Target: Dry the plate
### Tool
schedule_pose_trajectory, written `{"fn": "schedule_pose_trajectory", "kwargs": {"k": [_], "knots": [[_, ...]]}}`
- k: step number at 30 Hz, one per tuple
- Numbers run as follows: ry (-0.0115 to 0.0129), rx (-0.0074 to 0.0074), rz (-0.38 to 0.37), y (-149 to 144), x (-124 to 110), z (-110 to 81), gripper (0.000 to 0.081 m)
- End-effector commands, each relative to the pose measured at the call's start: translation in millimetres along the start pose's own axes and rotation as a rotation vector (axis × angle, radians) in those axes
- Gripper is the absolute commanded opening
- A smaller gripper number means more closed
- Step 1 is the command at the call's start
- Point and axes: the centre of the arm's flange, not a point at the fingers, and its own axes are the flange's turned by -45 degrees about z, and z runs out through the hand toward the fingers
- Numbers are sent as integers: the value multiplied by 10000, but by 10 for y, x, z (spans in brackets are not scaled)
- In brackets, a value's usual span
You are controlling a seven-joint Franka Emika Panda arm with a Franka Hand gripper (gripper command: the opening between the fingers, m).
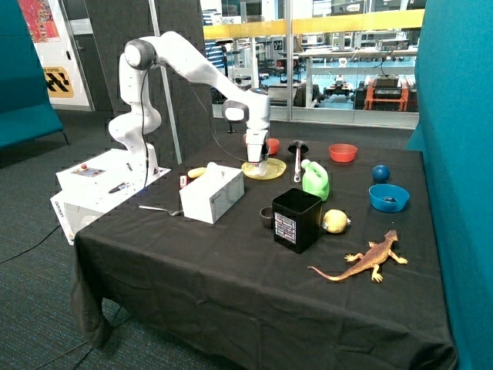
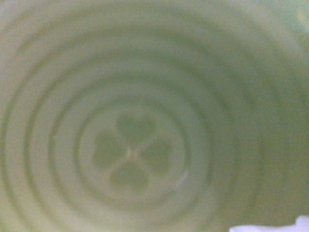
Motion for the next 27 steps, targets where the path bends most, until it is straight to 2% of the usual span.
{"fn": "schedule_pose_trajectory", "kwargs": {"k": [1, 10, 27], "knots": [[169, 54, -265, -147, -401, -3, 0], [170, 51, -609, -363, -410, 45, 0], [173, 43, -1592, -1191, 94, 123, 0]]}}
